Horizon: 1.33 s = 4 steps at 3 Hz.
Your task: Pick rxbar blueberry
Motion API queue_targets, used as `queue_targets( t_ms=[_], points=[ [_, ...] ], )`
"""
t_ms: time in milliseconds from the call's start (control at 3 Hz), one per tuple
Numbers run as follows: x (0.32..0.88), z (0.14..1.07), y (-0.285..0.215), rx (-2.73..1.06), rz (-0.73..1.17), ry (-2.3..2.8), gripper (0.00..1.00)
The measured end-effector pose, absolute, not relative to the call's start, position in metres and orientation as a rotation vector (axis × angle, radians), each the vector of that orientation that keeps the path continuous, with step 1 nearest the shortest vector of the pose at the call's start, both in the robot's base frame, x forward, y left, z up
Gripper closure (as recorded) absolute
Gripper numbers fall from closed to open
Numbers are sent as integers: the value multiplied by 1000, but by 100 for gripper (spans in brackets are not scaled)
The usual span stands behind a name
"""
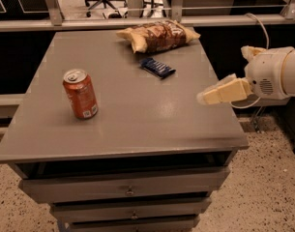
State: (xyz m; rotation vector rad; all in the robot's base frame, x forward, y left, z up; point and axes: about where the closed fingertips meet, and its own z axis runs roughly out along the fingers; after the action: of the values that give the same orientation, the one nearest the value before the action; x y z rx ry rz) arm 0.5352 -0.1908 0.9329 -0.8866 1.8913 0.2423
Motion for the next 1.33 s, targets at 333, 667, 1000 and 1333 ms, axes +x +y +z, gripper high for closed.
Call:
queue_targets(
  t_ms=[333,667,1000,1333],
  points=[
    [537,930,-190,-849,232,1896,0],
    [549,922,-183,-783,226,1875,0],
    [568,912,-175,-743,235,1844,0],
    [585,898,-167,-734,272,1835,0]
  ],
)
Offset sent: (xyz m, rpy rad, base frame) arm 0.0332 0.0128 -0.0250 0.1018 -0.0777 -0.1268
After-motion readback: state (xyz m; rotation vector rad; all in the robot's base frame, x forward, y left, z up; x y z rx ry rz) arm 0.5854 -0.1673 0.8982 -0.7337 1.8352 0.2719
